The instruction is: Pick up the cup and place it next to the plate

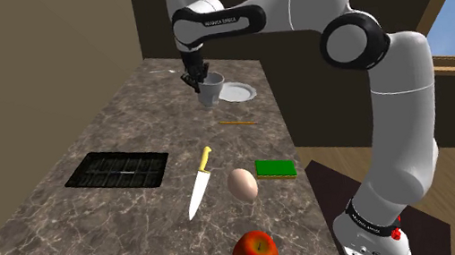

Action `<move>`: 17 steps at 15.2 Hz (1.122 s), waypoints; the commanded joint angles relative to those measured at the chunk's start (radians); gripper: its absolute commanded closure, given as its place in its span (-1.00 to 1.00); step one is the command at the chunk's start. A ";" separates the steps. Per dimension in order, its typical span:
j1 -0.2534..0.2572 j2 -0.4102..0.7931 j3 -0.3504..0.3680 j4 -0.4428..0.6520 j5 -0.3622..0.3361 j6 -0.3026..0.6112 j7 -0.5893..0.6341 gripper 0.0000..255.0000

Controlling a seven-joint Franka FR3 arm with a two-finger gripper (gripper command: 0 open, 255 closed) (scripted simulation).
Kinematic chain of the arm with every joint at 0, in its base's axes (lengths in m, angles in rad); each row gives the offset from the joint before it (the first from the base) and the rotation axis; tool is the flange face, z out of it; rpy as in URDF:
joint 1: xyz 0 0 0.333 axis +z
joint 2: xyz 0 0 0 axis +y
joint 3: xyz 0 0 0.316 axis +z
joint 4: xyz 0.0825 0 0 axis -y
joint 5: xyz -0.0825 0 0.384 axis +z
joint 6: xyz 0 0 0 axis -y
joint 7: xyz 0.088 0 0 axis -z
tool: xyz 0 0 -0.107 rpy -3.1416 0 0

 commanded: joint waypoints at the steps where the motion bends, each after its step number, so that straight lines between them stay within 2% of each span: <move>1: -0.021 0.030 -0.012 0.034 -0.003 0.003 -0.035 1.00; 6: -0.074 0.122 -0.040 0.149 -0.007 -0.002 -0.127 1.00; 10: -0.112 0.225 -0.061 0.291 -0.010 -0.028 -0.202 1.00; 13: -0.135 0.332 -0.076 0.454 -0.012 -0.073 -0.262 1.00; 15: -0.142 0.450 -0.089 0.649 -0.013 -0.139 -0.312 1.00; 17: -0.149 0.428 -0.087 0.582 -0.013 -0.096 -0.302 1.00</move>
